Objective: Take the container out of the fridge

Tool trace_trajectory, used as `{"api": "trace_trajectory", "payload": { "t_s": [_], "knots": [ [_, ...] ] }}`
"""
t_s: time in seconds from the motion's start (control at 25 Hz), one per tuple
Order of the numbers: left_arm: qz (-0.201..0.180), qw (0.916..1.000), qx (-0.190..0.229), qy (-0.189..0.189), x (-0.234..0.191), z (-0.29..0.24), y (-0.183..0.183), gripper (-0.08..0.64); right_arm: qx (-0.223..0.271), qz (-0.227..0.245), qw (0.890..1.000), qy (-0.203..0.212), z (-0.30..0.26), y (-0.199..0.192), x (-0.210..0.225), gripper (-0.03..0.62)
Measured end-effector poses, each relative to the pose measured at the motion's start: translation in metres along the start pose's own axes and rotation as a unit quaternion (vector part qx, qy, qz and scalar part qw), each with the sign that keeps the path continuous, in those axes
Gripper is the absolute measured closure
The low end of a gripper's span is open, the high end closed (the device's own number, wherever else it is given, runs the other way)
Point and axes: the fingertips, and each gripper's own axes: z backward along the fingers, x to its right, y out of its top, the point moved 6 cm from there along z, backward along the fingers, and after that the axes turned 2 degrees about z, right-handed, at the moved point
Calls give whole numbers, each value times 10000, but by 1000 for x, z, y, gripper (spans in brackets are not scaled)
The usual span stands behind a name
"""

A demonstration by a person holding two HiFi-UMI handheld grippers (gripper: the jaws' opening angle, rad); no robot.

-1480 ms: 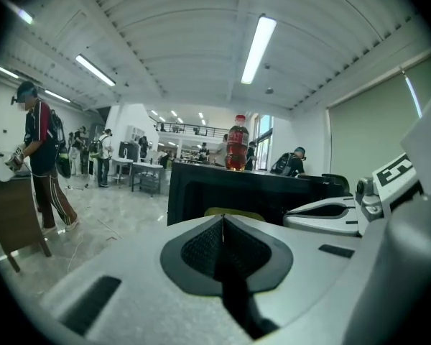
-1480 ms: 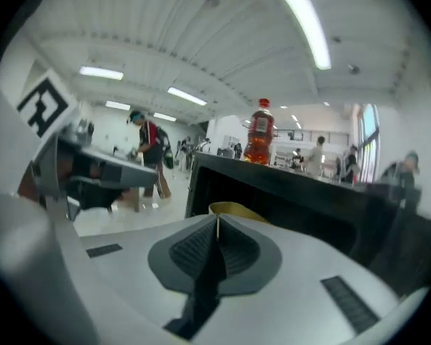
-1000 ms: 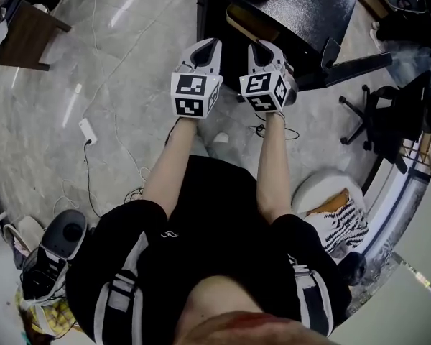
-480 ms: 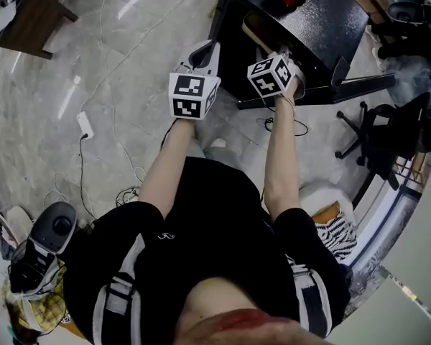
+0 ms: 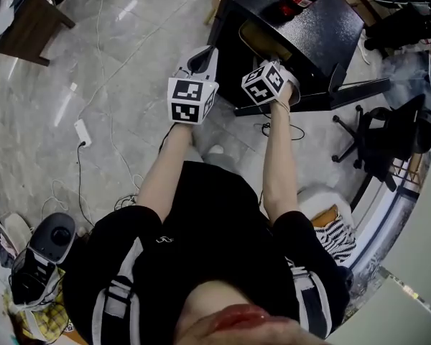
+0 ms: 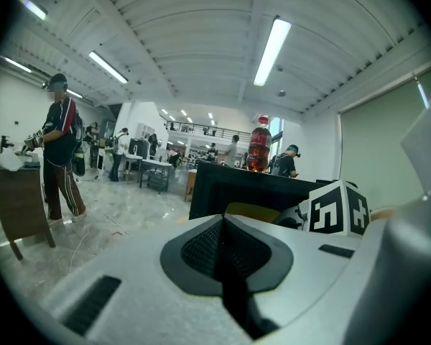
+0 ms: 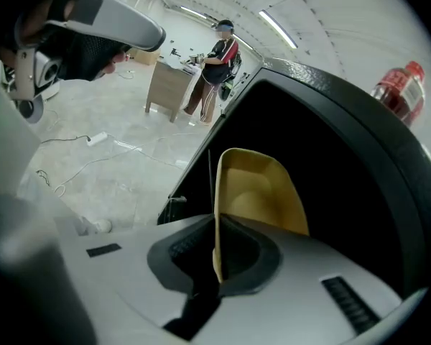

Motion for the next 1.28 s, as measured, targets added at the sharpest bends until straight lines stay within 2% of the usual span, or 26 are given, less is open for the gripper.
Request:
{"api": "trace_trajectory", "payload": {
  "t_s": [0.08,0.16,0.32,0.44,0.6,0.96,1.04,1.12,1.16,1.28],
  "knots": [
    [-18,10000,-1,-8,1,1,0,549,95,-118,9997,190,6,1,-6,574],
    [-18,10000,8,4,0,1,0,549,351,-467,9973,436,14,5,-13,575],
    [-22,10000,43,33,-5,4,0,549,1062,-1353,9818,812,36,13,-25,575],
    [-32,9999,78,60,-5,10,0,549,1784,-2169,9545,1003,55,17,-30,576],
    [-47,9999,123,79,1,21,1,549,2645,-3174,9021,1247,80,14,-34,577],
    [-120,9993,339,80,26,47,5,549,3825,-4311,8031,1510,122,2,-54,577],
    [-143,9990,410,98,30,50,7,549,3964,-4446,7889,1512,128,0,-53,577],
    [-161,9987,468,116,36,53,7,549,4039,-4543,7795,1513,133,-3,-52,577],
    [-169,9986,484,124,38,55,6,549,4060,-4564,7774,1500,135,-5,-52,577],
    [-180,9985,501,148,44,57,4,549,4065,-4536,7803,1417,139,-8,-50,577]
  ]
}}
